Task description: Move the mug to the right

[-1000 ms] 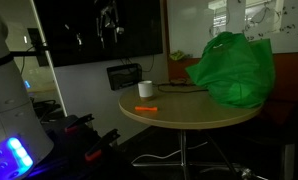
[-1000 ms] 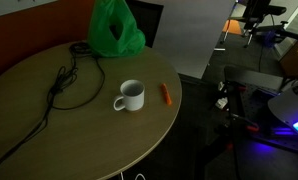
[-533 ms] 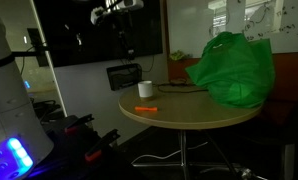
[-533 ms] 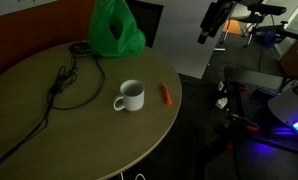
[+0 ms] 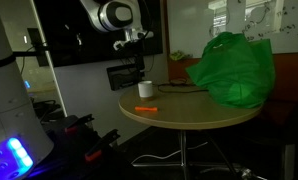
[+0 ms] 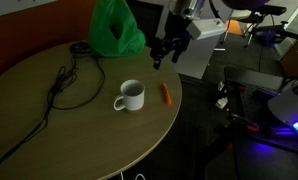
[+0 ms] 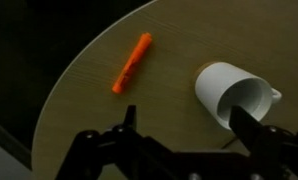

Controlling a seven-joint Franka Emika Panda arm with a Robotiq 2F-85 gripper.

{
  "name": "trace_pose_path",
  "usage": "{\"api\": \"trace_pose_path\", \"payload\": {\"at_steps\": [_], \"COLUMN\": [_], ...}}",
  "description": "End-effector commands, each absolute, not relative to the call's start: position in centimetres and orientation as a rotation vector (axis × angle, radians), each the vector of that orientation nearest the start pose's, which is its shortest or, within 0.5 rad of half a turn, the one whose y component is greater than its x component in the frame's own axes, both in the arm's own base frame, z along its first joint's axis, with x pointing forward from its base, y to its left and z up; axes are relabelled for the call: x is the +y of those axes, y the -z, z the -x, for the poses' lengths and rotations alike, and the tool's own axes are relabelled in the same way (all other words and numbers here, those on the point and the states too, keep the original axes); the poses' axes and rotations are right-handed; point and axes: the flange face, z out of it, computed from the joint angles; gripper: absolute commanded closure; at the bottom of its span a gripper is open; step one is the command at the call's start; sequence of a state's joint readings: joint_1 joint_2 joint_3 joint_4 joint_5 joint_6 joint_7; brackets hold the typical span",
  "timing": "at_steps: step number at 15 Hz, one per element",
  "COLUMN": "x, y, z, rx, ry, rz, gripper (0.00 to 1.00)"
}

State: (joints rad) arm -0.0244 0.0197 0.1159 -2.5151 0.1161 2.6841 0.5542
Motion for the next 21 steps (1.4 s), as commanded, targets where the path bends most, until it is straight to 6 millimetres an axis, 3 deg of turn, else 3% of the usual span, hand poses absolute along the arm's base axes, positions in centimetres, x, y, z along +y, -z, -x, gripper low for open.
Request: {"api": "trace_pose_path", "payload": {"at_steps": [1, 7, 8, 9, 17, 19, 21], "x": [5.0, 7.2, 7.5, 7.7, 8.4, 8.1, 7.7], "y": [-26.4, -22.4, -21.8, -21.1, -18.8, -19.0, -19.4], "z": [-52.1, -56.7, -57.0, -57.4, -57.6, -57.5, -57.3], "rx": [0.916, 0.948, 0.944, 0.928, 0.903, 0.905, 0.903], "ry": [0.128, 0.053, 0.035, 0.031, 0.019, 0.041, 0.048], "rz": [2.896, 2.925, 2.931, 2.945, 2.969, 2.974, 2.963], "gripper": [0.00, 0.00, 0.08, 0.26, 0.88, 1.00, 1.00]}}
